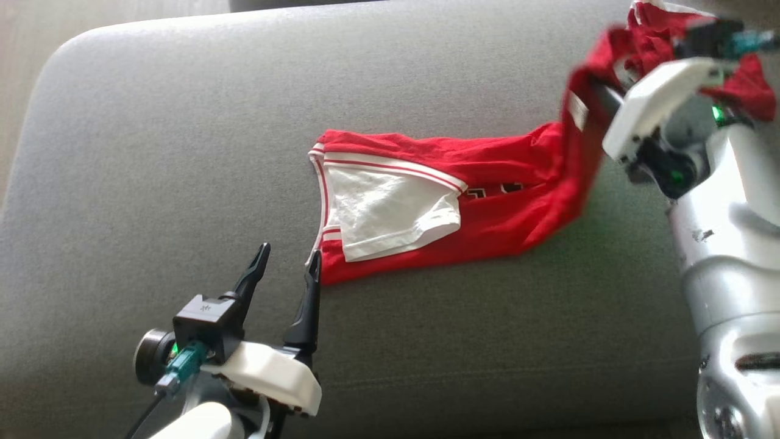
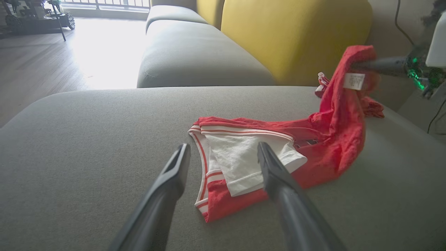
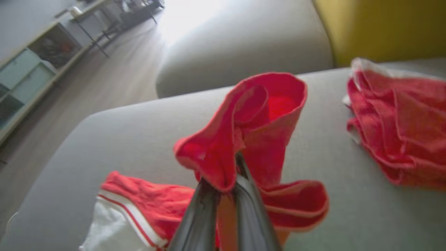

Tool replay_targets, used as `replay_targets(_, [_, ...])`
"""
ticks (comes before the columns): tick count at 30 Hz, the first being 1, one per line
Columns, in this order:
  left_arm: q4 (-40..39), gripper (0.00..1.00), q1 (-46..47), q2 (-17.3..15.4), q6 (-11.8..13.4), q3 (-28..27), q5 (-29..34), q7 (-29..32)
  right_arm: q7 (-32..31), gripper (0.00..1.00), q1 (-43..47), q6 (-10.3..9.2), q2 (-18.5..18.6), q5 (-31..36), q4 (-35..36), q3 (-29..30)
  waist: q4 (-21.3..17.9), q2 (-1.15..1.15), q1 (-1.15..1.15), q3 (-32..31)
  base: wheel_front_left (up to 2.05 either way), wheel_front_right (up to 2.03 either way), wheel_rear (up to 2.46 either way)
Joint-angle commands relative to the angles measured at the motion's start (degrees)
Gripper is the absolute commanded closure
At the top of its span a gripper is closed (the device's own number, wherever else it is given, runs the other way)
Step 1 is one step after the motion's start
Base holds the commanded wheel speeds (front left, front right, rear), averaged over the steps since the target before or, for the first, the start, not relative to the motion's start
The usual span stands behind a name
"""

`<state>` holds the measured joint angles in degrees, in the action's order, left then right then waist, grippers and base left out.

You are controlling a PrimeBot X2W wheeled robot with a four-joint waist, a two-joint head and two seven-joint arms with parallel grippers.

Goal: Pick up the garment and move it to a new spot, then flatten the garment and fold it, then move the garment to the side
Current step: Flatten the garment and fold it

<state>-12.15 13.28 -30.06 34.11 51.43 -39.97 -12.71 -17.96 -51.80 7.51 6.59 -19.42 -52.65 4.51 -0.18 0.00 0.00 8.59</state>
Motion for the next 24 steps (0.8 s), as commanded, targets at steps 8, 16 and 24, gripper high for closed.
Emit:
replay_targets(8, [-2.48, 0.0, 1.4, -1.19, 0.38, -2.02, -0.25, -0.18, -7.57, 1.0, 11.84, -0.02, -0.34, -15.19, 27.38, -12.49, 3.61, 0.0, 0.0, -0.93, 0.0, 0.0, 0.0])
replay_targets(16, [-2.28, 0.0, 1.42, -0.6, -0.09, -1.84, -0.44, -0.39, -9.94, 1.0, 19.16, -0.02, -2.75, -15.04, 34.49, -15.02, 5.89, 0.0, 0.0, -1.08, 0.0, 0.0, 0.0])
replay_targets(24, [-1.42, 0.0, 2.26, 0.41, -1.1, -1.26, -0.53, -0.41, -6.88, 1.0, 17.75, -0.02, -3.68, -17.6, 28.57, -19.5, 8.85, 0.0, 0.0, -1.47, 0.0, 0.0, 0.0])
